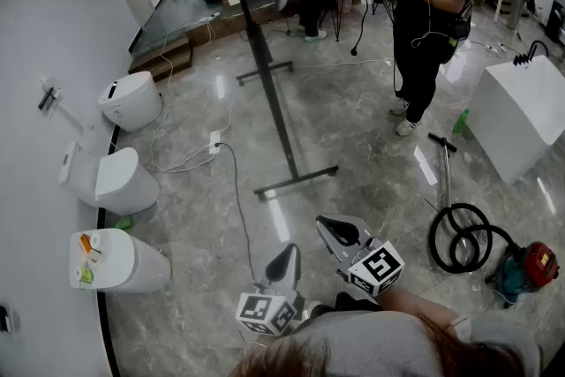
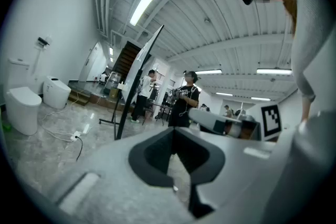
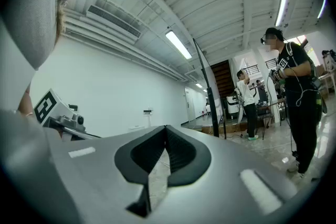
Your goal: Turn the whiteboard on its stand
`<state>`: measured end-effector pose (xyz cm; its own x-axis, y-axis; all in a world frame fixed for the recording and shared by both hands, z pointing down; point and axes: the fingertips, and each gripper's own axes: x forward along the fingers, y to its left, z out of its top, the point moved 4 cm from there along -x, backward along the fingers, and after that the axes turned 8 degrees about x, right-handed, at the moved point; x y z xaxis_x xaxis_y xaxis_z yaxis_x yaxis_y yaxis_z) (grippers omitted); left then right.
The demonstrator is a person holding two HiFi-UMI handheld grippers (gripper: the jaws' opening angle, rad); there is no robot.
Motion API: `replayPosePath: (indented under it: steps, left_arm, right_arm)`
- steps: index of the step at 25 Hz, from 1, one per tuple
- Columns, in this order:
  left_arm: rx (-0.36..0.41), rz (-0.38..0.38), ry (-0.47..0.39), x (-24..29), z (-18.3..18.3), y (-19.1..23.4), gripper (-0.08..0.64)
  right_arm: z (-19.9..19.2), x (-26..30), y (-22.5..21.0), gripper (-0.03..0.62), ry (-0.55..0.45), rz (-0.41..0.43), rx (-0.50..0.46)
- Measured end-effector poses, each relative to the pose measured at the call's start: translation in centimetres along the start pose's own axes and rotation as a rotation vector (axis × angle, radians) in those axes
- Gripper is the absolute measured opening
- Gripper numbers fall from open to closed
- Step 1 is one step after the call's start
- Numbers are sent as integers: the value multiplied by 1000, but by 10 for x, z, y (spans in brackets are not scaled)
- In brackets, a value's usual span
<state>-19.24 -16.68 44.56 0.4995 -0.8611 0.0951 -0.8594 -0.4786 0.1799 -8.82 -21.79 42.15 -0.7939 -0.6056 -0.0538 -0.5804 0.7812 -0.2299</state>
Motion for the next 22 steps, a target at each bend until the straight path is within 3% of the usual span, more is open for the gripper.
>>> replayPosePath:
  steps: [14,22]
  left_arm:
    - [7,5,0,3,1,-2,-5]
    - [19,17,-7,9,5,-4,-5]
  right_arm:
    - [-3,-1,-1,5,27,-11,1]
    - [4,4,5,5,61,20,-113]
